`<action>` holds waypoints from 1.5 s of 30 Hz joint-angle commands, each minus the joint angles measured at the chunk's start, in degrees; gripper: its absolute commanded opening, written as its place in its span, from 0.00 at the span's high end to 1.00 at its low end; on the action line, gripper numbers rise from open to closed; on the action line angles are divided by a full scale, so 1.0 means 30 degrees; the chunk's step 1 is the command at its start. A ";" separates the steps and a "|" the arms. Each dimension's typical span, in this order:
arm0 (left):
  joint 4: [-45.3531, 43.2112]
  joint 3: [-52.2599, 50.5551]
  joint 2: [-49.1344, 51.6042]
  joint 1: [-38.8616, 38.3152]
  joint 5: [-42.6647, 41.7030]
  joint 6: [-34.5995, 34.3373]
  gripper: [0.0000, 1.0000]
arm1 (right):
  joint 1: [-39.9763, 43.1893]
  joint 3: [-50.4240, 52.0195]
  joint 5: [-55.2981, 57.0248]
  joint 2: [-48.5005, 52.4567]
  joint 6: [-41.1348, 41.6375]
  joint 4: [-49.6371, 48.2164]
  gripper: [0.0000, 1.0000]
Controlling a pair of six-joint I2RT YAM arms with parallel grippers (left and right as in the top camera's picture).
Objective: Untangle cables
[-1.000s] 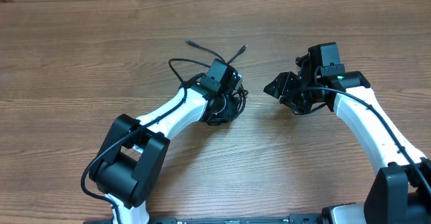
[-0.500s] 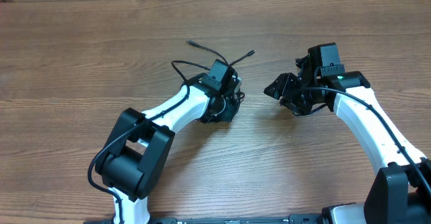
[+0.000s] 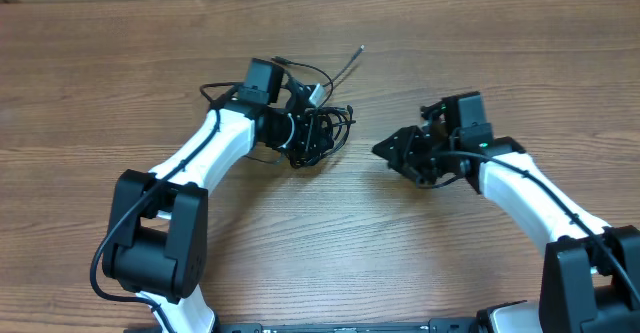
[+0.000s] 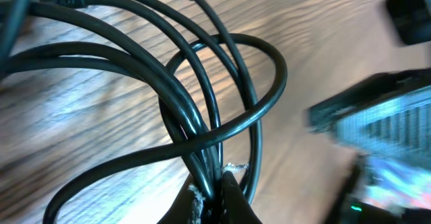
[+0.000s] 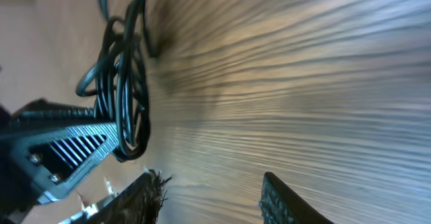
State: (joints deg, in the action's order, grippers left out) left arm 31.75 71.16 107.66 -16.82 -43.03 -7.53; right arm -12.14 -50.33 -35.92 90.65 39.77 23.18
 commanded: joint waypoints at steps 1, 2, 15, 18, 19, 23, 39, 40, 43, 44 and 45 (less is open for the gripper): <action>0.0073 0.0459 -0.0546 0.0117 -0.3322 0.0452 0.96 | -0.1217 0.0044 -0.0546 0.0015 0.1756 -0.1319 0.53; 0.0117 0.0459 -0.0546 0.0109 -0.3366 0.0452 0.96 | -0.1494 0.0044 -0.0517 0.0015 0.2310 -0.1880 0.53; 0.0503 0.0459 -0.0546 0.0240 -0.6069 0.0933 0.96 | -0.2579 0.0044 0.2776 0.0044 0.7271 -0.4794 0.53; 0.0772 0.0459 -0.0546 0.0168 -0.6098 0.1107 0.96 | -0.2579 0.0044 0.2965 0.0080 0.7461 -0.5231 0.56; 0.0787 0.0459 -0.0546 0.0138 -0.6098 0.1107 0.96 | -0.2579 0.0044 0.2980 0.0080 0.7759 -0.5217 0.57; 0.0845 0.0459 -0.0546 0.0080 -0.6084 0.1268 0.96 | -0.2579 0.0044 0.2973 0.0080 0.7898 -0.5377 0.63; 0.1078 0.0444 -0.0546 -0.0423 -0.5464 0.3300 0.96 | -0.2594 0.0044 0.1588 0.0080 0.8320 -0.4758 0.79; 0.1129 0.0444 -0.0546 -0.0423 -0.4976 0.3300 0.96 | -0.2594 0.0044 0.1596 0.0080 0.8320 -0.4699 0.82; 0.1158 0.0444 -0.0539 -0.0423 -0.4320 0.3300 0.96 | -0.2594 0.0044 0.1610 0.0080 0.8306 -0.4707 0.89; 0.1166 0.0444 -0.0539 -0.0423 -0.4065 0.3293 0.96 | -0.2586 0.0044 0.1668 0.0080 0.8204 -0.4707 0.96; 0.1180 0.0444 -0.0539 -0.0423 -0.3854 0.3293 0.96 | -0.2594 0.0044 0.1683 0.0080 0.8029 -0.4714 0.96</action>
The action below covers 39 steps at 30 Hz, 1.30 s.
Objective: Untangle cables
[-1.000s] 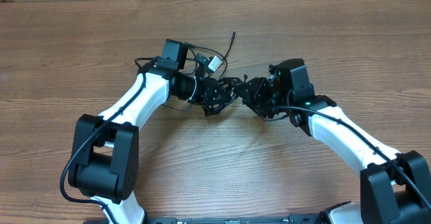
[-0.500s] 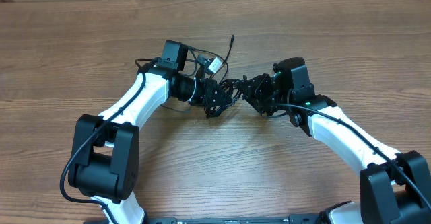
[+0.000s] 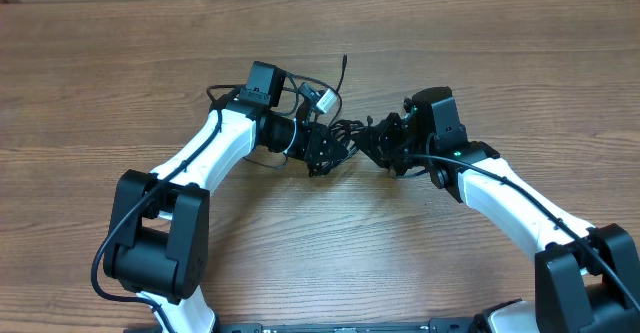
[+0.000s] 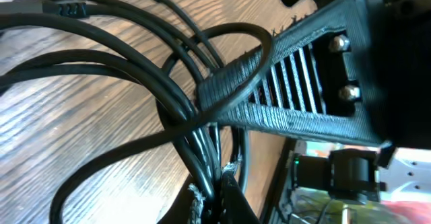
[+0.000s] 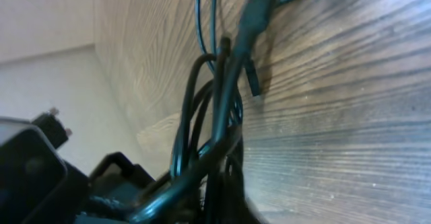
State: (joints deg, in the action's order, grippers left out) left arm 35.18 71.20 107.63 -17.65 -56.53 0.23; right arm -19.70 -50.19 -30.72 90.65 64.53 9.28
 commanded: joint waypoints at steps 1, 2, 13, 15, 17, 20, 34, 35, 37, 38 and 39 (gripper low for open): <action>0.0044 0.0430 -0.0532 -0.0138 0.0889 0.0699 0.96 | -0.0066 0.0000 -0.0051 0.0080 -0.0554 -0.0124 0.96; 0.0051 0.0430 -0.0532 -0.0131 0.1093 0.0678 0.96 | -0.0051 0.0000 -0.0066 0.0080 -0.0831 -0.0189 0.96; -0.0036 0.0430 -0.0532 0.0051 0.8065 -0.4080 0.96 | -0.0051 -0.0007 -0.6229 0.0080 -0.6331 -0.3672 0.96; -0.0291 0.0430 -0.0532 0.0058 0.8699 -0.4240 0.96 | -0.0051 -0.0007 -0.7839 0.0080 -0.7643 -0.3453 0.96; -0.0568 0.0430 -0.0525 0.0058 0.9231 -0.4342 0.96 | -0.0058 0.0000 -0.8692 0.0080 -0.8276 -0.2943 0.96; -0.0940 0.0430 -0.0525 0.0066 1.0222 -0.4940 0.96 | -0.0073 0.0000 -0.9479 0.0080 -0.8998 -0.1894 0.96; -0.1217 0.0430 -0.0525 0.0299 1.2903 -0.6207 0.96 | -0.0073 0.0000 -0.1035 0.0080 -0.9602 0.6215 0.96; -0.1209 0.0430 -0.0525 0.0299 1.2845 -0.6105 0.96 | -0.0073 0.0000 -0.0095 0.0080 -0.9333 0.6790 0.96; -0.1151 0.0430 -0.0525 0.0240 1.2407 -0.5566 0.96 | -0.0073 0.0000 0.1275 0.0080 -0.9143 0.7628 0.83; -0.1086 0.0430 -0.0525 0.0240 1.1905 -0.5129 0.96 | -0.0073 0.0000 0.1690 0.0080 -0.9151 0.7876 0.74; -0.1020 0.0430 -0.0525 0.0240 1.1220 -0.4561 0.96 | -0.0073 0.0000 0.2069 0.0080 -0.9151 0.8051 0.68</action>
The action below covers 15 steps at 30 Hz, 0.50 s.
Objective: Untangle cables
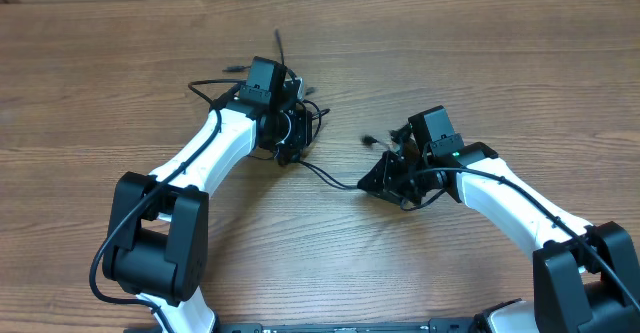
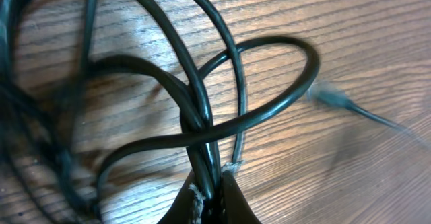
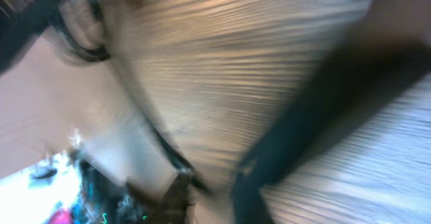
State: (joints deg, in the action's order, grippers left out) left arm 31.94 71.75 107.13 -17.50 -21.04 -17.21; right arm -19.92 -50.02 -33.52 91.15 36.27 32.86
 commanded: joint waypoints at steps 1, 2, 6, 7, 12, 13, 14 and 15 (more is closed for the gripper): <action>0.0066 0.0248 -0.0357 0.0189 -0.1202 0.1698 0.95 | 0.0000 -0.0058 0.3308 -0.0087 0.0270 0.0262 0.63; 0.0058 0.0284 -0.0364 0.0233 -0.1916 0.2076 0.91 | 0.0000 -0.0066 0.3475 -0.0087 0.0262 0.0306 0.61; 0.0226 0.0962 -0.0401 0.0845 -0.4845 0.2317 0.78 | 0.0051 -0.0386 0.3475 -0.0087 0.0255 0.0510 0.55; 0.0342 0.1209 -0.0401 0.0998 -0.5530 0.2317 0.76 | 0.0051 -0.0634 0.3519 -0.0087 0.0168 0.0780 0.54; 0.1683 0.2091 -0.0401 0.1362 -0.5632 0.3162 0.57 | 0.0051 -0.2397 0.4153 -0.0087 -0.0750 0.2572 0.54; 0.2004 0.2113 -0.0401 0.1362 -0.4626 0.3162 0.55 | 0.0051 -0.2812 0.4408 -0.0087 -0.0758 0.2885 0.54; 0.2368 0.2113 -0.0393 0.1362 -0.3512 0.3075 0.57 | 0.0051 -0.3111 0.4466 -0.0095 -0.0758 0.3024 0.54; 0.2885 0.2106 -0.0393 0.1362 -0.1872 0.2688 0.59 | 0.0051 -0.3381 0.4430 -0.0087 -0.0750 0.3024 0.54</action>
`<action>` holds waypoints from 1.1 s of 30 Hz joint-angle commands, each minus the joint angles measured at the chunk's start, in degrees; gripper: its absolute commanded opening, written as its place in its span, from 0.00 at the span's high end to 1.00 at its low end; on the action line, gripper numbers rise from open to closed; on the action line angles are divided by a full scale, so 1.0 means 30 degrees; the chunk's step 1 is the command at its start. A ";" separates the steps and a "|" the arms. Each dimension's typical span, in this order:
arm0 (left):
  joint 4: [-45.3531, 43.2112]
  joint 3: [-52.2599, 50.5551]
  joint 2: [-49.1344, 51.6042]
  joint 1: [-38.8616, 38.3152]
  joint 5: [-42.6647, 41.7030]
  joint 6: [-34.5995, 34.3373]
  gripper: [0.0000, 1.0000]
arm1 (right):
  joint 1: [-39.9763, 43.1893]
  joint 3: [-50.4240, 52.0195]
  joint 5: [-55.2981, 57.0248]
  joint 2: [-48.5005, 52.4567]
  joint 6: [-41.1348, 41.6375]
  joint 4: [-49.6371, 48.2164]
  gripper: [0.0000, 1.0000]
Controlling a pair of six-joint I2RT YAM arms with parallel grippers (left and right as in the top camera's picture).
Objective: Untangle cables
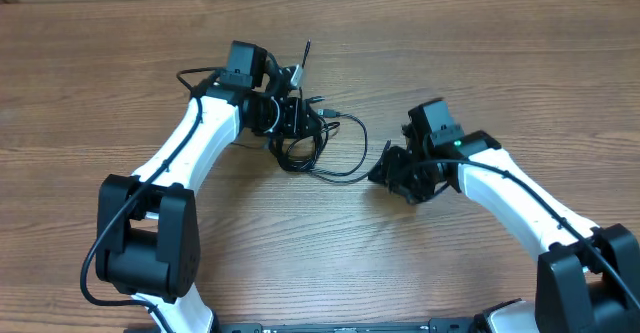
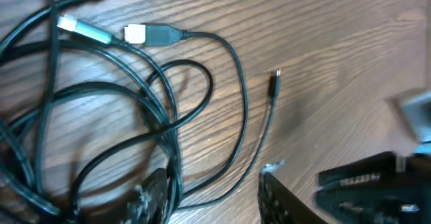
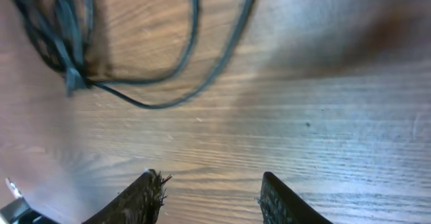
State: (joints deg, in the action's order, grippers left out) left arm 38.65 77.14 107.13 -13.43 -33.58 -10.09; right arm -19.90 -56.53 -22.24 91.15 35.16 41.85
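Note:
A tangle of black cables (image 1: pixel 296 138) lies on the wooden table, under my left gripper (image 1: pixel 300 128). From it a thin black cable (image 1: pixel 357 145) loops out to the right, and its small plug (image 2: pixel 275 83) rests on the wood. In the left wrist view the tangle (image 2: pixel 155 116) has a white USB plug (image 2: pixel 137 33) at the top. My left gripper (image 2: pixel 212 175) is open, a cable strand running beside its left finger. My right gripper (image 1: pixel 387 171) is open to the right of the loop. The right wrist view shows its gripper (image 3: pixel 209 178) with nothing between the fingers and the cables (image 3: pixel 195 62) ahead of it.
The wooden table (image 1: pixel 500 53) stretches all round the arms. A pale wall edge runs along the top of the overhead view. My right gripper's body (image 2: pixel 367 183) shows at the lower right of the left wrist view, close to the left gripper.
My left gripper was shut on the cable bundle and is now open, farther back. The right gripper, then nearly closed in a blurred view, is open. The thin cable now lies slack in a loop.
At first my left gripper was shut on the bundle and the right one stood open well to the right. Then the right gripper was at the tangle. Then it was back to the right with a thin cable stretched between. Now both are open, the cable lying loose.

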 commanded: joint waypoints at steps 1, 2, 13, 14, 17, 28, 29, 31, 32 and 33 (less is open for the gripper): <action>0.1151 0.0306 -0.0393 0.0007 0.3847 -0.0204 0.60 | 0.0044 -0.1384 0.0597 -0.0087 -0.0401 -0.0015 0.55; 0.1763 0.0306 -0.0393 0.0007 0.5442 -0.0816 0.60 | 0.0044 -0.1501 0.0452 -0.0087 -0.0707 -0.0102 0.58; 0.3759 -0.0291 -0.0211 0.0255 0.9107 -0.3621 0.39 | -0.1894 -0.1537 -0.0080 0.1027 -0.0160 -0.4925 0.59; 0.3519 -0.0503 -0.0095 0.0255 0.8969 -0.3708 0.40 | -0.2135 -0.1537 0.0197 0.1377 0.0284 -0.5661 0.60; 0.2674 -0.1275 0.0284 0.0219 0.8269 -0.4218 0.51 | -0.2623 -0.1537 0.1151 0.2244 0.1552 -0.7104 0.66; 0.0998 -0.2506 0.0452 0.0219 0.7817 -0.7439 0.71 | -0.4116 -0.1537 0.1056 0.5071 0.2361 -1.0877 0.61; 0.0758 -0.2710 0.0452 0.0219 0.7810 -0.7708 0.71 | -0.4211 -0.1537 0.1064 0.5238 0.2361 -1.1234 0.61; 0.0073 -0.3184 0.0452 0.0204 0.7810 -0.8327 0.69 | -0.4371 -0.1537 0.1246 0.5566 0.2732 -1.1723 0.62; -0.0393 -0.3475 0.0452 0.0204 0.7781 -0.8597 0.69 | -0.4408 -0.1537 0.1508 0.5741 0.3308 -1.1766 0.62; -0.0809 -0.3708 0.0452 0.0204 0.7664 -0.8765 0.69 | -0.4422 -0.1537 0.1690 0.5843 0.3891 -1.1774 0.62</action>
State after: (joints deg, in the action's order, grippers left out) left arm 37.91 68.34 107.96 -12.99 -9.58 -31.92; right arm -32.73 -60.14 -19.18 107.42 43.09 7.03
